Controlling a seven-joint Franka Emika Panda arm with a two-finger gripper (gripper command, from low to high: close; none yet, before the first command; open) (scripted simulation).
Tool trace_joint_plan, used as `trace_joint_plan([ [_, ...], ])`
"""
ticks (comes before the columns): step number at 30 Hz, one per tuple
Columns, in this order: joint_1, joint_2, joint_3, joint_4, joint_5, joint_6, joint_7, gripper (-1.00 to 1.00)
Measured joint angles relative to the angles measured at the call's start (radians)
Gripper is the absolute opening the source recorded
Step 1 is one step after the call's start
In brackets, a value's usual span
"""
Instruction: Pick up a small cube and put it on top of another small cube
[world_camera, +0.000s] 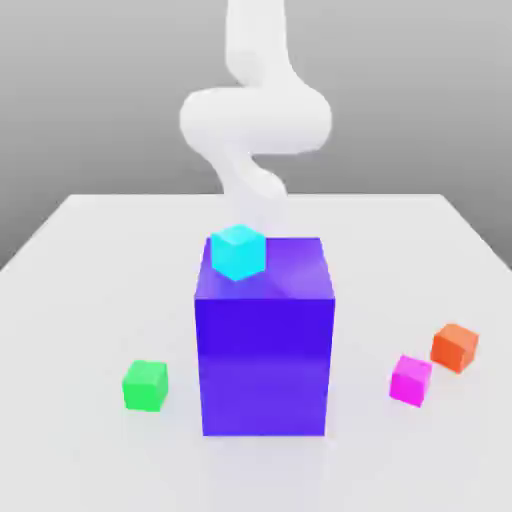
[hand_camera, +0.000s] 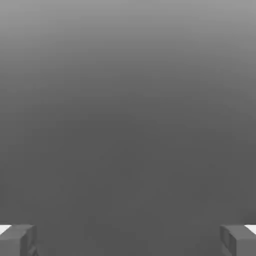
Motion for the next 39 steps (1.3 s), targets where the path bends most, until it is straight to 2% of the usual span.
trace_joint_plan([
  [14,0.178,0.304,0.031,-0.164,-0.193,0.170,-0.512,0.00],
  [24,0.309,0.514,0.020,-0.281,-0.247,0.297,-0.934,0.00],
  [33,0.429,0.684,0.039,-0.392,-0.178,0.424,-1.398,0.00],
  [39,0.502,0.781,0.097,-0.467,-0.017,0.511,-1.788,0.00],
])
